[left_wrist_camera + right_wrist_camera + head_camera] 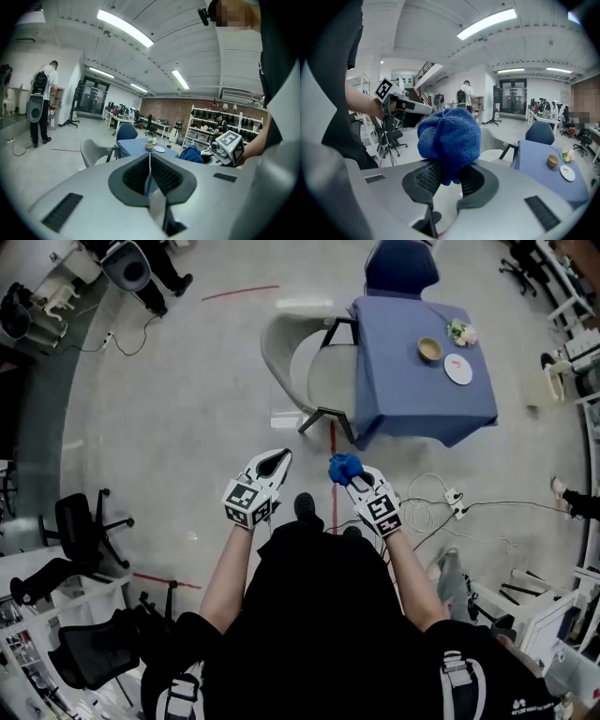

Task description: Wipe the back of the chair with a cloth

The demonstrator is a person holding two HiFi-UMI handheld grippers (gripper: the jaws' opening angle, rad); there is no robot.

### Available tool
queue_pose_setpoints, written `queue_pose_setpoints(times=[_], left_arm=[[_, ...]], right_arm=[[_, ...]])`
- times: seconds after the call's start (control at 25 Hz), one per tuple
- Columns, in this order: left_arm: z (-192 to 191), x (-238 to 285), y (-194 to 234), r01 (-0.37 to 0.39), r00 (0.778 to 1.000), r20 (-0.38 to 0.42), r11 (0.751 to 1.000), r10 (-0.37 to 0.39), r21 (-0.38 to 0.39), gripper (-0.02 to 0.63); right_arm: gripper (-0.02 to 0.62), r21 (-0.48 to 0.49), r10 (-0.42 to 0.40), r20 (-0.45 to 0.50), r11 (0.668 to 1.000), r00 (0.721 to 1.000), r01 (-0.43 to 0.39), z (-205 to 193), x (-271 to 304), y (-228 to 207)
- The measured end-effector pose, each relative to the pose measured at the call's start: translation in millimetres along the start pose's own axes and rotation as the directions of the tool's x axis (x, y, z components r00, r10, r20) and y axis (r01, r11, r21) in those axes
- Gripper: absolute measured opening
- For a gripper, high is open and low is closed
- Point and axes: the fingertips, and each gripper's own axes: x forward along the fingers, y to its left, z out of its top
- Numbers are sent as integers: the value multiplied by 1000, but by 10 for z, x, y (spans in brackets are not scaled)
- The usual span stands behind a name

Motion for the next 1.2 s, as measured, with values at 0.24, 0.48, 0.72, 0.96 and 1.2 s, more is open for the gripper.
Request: queue_pose_setpoints(times=[0.24,0.48,0.72,0.96,1.2], left_arm=[[142,35,548,45,999,-7,999,-45,15,31],[149,61,818,62,998,-15,998,-62,5,31],[122,51,929,53,999,-10,999,-53,-4,31],[158,69,1123,16,1000,-5,1000,-16,-11,31],[227,239,1385,-49,999,-3,998,49,-25,31]], right_arm=[[97,37,-67,-2,997,998,67,218,383,-44],[97,37,-98,-14,994,995,98,327,570,-83],[97,44,-112,-22,993,993,113,329,618,-189],[97,23,-99,-24,995,995,100,393,761,-369],[97,-7,-36,-24,999,999,36,491,1079,-657]])
